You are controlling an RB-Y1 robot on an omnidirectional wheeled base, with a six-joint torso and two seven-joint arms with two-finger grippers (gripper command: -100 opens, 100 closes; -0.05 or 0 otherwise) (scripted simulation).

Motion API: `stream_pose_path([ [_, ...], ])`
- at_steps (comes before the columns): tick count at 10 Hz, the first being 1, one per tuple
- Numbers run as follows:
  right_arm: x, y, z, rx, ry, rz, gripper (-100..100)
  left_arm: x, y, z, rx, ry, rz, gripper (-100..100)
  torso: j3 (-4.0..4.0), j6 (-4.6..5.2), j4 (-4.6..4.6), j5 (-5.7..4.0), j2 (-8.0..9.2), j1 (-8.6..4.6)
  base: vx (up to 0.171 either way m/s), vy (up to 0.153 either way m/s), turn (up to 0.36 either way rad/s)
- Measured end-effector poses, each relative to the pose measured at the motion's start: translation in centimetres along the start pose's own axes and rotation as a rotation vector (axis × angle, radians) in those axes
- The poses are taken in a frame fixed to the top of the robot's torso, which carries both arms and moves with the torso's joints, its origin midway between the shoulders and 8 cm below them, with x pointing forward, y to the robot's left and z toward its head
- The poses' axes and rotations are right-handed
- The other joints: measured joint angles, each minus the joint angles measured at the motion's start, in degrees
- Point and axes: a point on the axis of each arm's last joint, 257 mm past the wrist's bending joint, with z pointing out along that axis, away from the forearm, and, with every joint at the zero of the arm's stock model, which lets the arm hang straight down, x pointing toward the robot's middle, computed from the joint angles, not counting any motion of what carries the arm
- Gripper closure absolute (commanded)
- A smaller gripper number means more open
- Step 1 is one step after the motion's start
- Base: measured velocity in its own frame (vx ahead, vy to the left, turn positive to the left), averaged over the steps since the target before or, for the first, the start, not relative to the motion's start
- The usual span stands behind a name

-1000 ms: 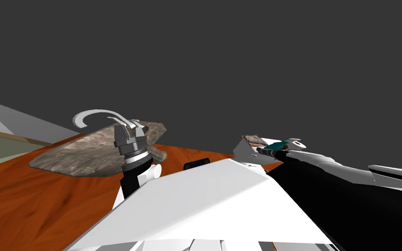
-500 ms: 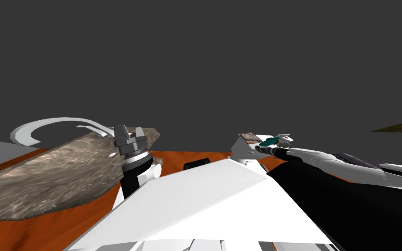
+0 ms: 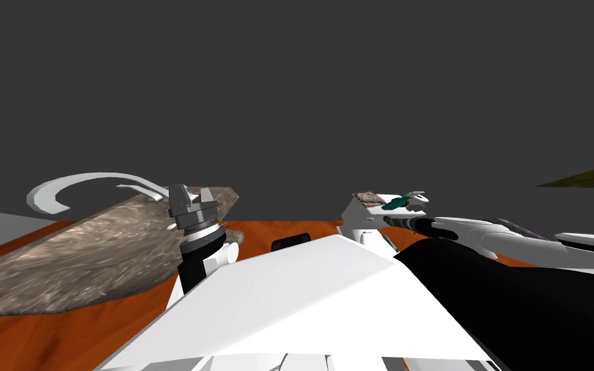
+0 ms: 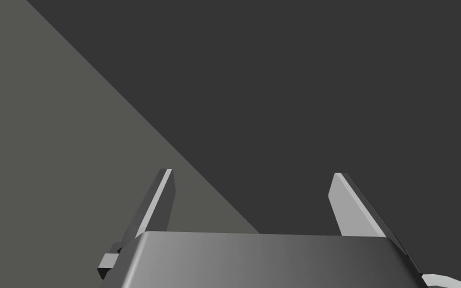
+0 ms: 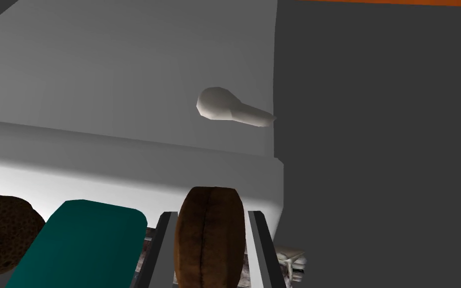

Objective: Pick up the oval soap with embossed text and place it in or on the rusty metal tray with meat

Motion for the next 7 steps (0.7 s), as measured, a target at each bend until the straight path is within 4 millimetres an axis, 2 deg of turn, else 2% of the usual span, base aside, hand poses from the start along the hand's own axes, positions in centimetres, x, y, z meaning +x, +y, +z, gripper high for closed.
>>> stream_pose_path([
  [3, 0.2, -2.3, -1.3, 0.043, 0.032, 0.035, 100, 0.0, 0.0, 0.0, 0.0, 0.0, 0.0, 0, -0.06, 0.0, -0.01, 0.04, -0.12, -0.09, -0.081, 0.072, -0.048],
  [7, -1.3, -4.5, -2.7, 0.089, 0.046, 0.058, 100, 0.0, 0.0, 0.0, 0.0, 0.0, 0.0, 0, -0.17, -0.05, -0.05, 0.0, -0.31, -0.19, -0.055, 0.045, -0.048],
])
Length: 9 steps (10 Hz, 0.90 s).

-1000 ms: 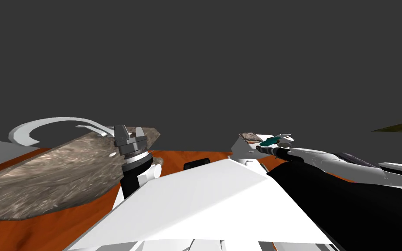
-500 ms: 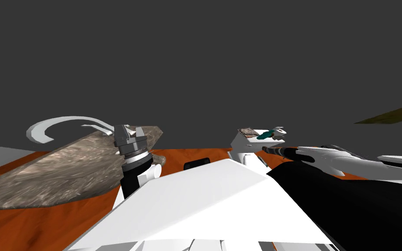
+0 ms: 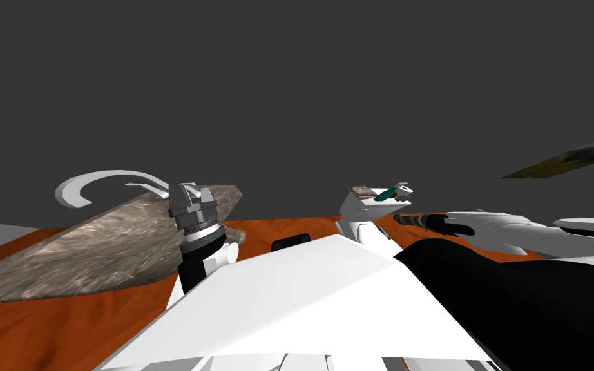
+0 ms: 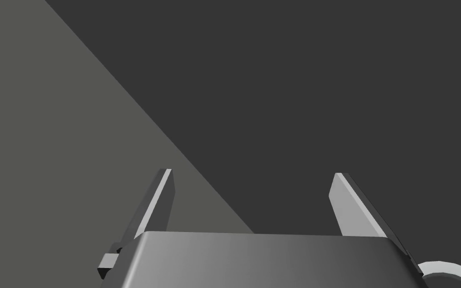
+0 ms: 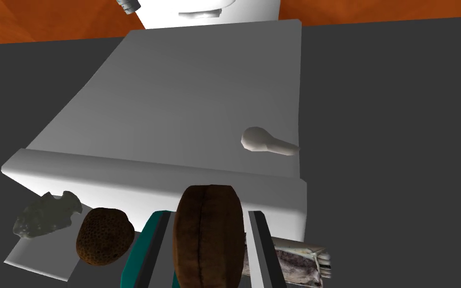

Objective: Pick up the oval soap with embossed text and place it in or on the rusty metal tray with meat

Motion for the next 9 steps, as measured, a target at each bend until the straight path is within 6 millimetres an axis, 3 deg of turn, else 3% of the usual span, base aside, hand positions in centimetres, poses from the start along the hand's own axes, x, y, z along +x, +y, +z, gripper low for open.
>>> stream_pose_path([
  [2, -1.4, -0.8, -0.7, 0.013, -0.005, -0.002, 100, 0.0, 0.0, 0.0, 0.0, 0.0, 0.0, 0, -0.15, -0.08, -0.04, 0.0, -0.29, -0.14, 0.069, -0.05, -0.035],
  [6, -4.9, 1.5, -1.1, -0.034, -0.043, -0.055, 100, 0.0, 0.0, 0.0, 0.0, 0.0, 0.001, 0, -0.7, -0.35, -0.24, -0.22, -1.22, -0.81, 0.175, -0.128, 0.023],
  [9, -6.2, 2.7, -1.0, -0.058, -0.062, -0.078, 100, 0.0, 0.0, 0.0, 0.0, 0.0, 0.0, 0, -0.47, -0.24, -0.2, -0.24, -0.77, -0.48, 0.093, -0.056, 0.006],
])
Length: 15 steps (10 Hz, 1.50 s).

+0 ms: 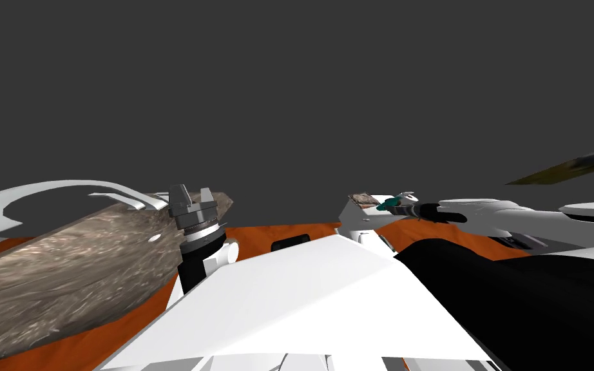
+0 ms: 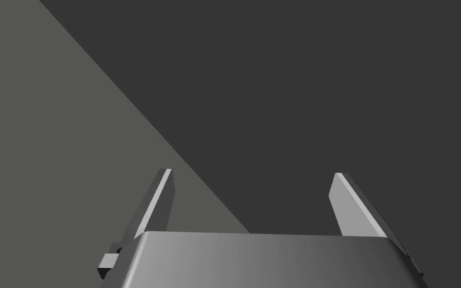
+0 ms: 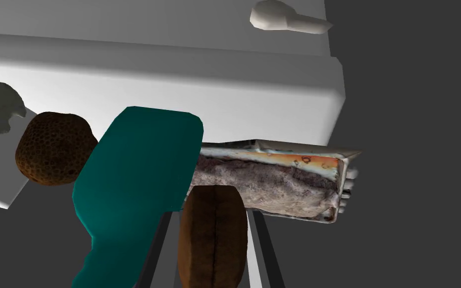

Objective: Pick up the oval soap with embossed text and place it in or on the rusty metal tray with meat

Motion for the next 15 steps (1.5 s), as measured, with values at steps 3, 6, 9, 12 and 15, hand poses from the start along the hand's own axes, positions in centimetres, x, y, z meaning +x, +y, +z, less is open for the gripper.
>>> stream_pose_path([
  [3, -1.6, 1.8, 0.2, -0.039, -0.02, -0.038, 100, 0.0, 0.0, 0.0, 0.0, 0.0, 0.0, 0, -0.13, -0.16, -0.04, 0.0, -0.25, -0.14, 0.147, -0.09, 0.022],
  [6, -3.1, 3.8, 0.2, -0.078, -0.042, -0.07, 100, 0.0, 0.0, 0.0, 0.0, 0.0, 0.0, 0, -0.21, -0.22, -0.1, -0.03, -0.35, -0.3, 0.127, -0.098, 0.024],
  [9, -3.3, 3.8, 0.1, -0.078, -0.047, -0.074, -100, 0.0, 0.0, 0.0, 0.0, 0.0, 0.0, 0, 0.14, -0.12, 0.03, 0.01, 0.26, 0.09, 0.007, -0.005, 0.003],
  [12, -3.3, 3.8, 0.1, -0.078, -0.047, -0.074, 0, 0.0, 0.0, 0.0, 0.0, 0.0, 0.0, 0, 0.19, -0.11, 0.05, 0.02, 0.34, 0.13, 0.0, 0.0, 0.0],
  [15, -5.6, 4.0, -0.5, -0.083, -0.054, -0.09, -100, 0.0, 0.0, 0.0, 0.0, 0.0, 0.0, 0, 0.24, -0.1, 0.08, 0.04, 0.44, 0.19, -0.024, 0.005, -0.108],
])
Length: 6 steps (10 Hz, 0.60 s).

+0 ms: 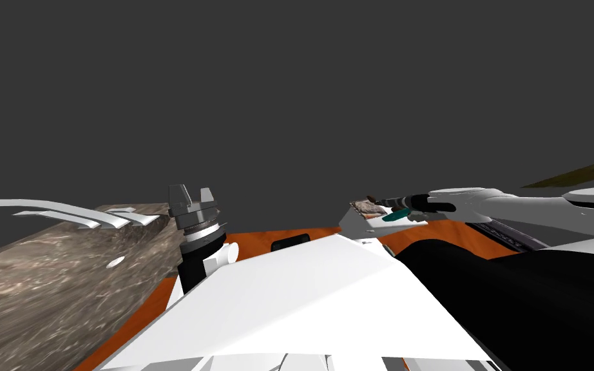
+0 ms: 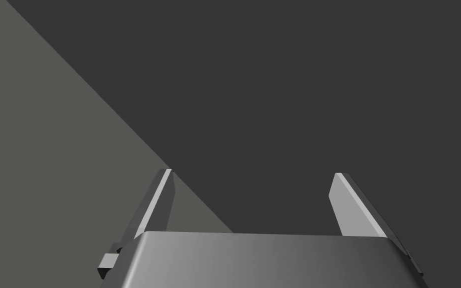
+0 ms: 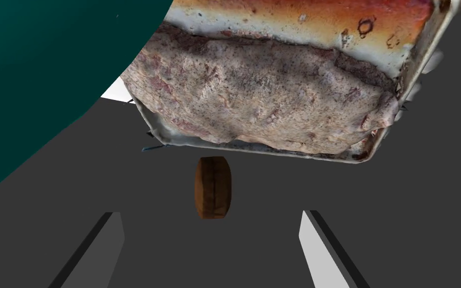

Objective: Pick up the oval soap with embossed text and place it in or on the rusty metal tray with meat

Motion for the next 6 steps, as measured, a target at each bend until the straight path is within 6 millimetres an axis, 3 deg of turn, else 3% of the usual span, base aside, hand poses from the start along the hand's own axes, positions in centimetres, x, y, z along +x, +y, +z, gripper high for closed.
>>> stream_pose_path([
  [2, -2.4, 0.4, -0.3, -0.007, -0.008, -0.023, -100, 0.0, 0.0, 0.0, 0.0, 0.0, 0.0, 0, 0.0, -0.01, 0.0, -0.01, 0.0, -0.01, -0.018, 0.001, -0.043],
  [4, -2.7, 0.5, -0.4, -0.01, -0.006, -0.016, -100, 0.0, 0.0, 0.0, 0.0, 0.0, 0.0, 0, -0.03, -0.02, -0.02, -0.02, -0.06, -0.04, -0.003, -0.001, -0.023],
  [6, -4.7, 0.8, -1.1, -0.013, -0.014, -0.021, -100, 0.0, 0.0, 0.0, 0.0, 0.0, 0.0, 0, -0.02, 0.0, -0.01, 0.01, -0.03, -0.01, -0.023, 0.002, -0.103],
])
